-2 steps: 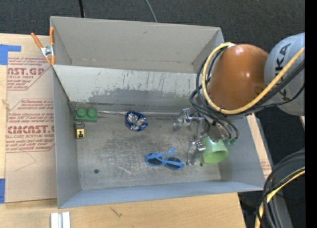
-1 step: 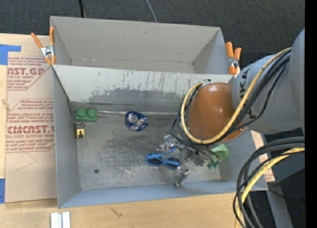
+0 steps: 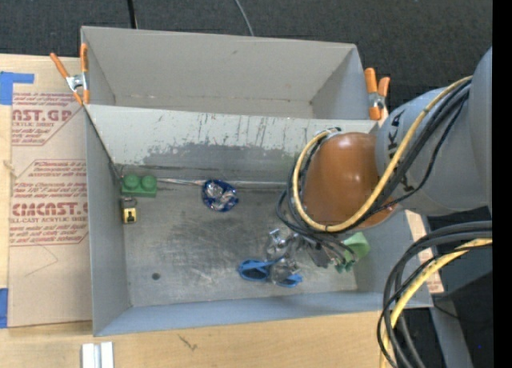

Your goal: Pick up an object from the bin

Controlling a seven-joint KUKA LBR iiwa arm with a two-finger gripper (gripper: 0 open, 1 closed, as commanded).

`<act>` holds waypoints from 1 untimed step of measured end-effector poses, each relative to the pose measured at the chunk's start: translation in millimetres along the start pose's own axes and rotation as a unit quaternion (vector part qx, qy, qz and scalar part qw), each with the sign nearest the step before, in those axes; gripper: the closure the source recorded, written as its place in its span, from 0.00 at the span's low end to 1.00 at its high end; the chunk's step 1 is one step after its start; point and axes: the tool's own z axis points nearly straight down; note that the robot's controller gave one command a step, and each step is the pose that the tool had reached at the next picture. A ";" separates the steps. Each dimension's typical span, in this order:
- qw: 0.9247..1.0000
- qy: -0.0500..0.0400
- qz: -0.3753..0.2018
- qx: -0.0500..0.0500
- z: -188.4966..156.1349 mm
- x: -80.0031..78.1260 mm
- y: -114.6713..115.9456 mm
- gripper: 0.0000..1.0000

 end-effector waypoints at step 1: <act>1.000 -0.004 0.020 0.002 -141.1 -10.3 6.3 1.00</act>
Offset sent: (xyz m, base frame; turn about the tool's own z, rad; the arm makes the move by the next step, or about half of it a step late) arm 0.0054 0.0085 0.1369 0.0416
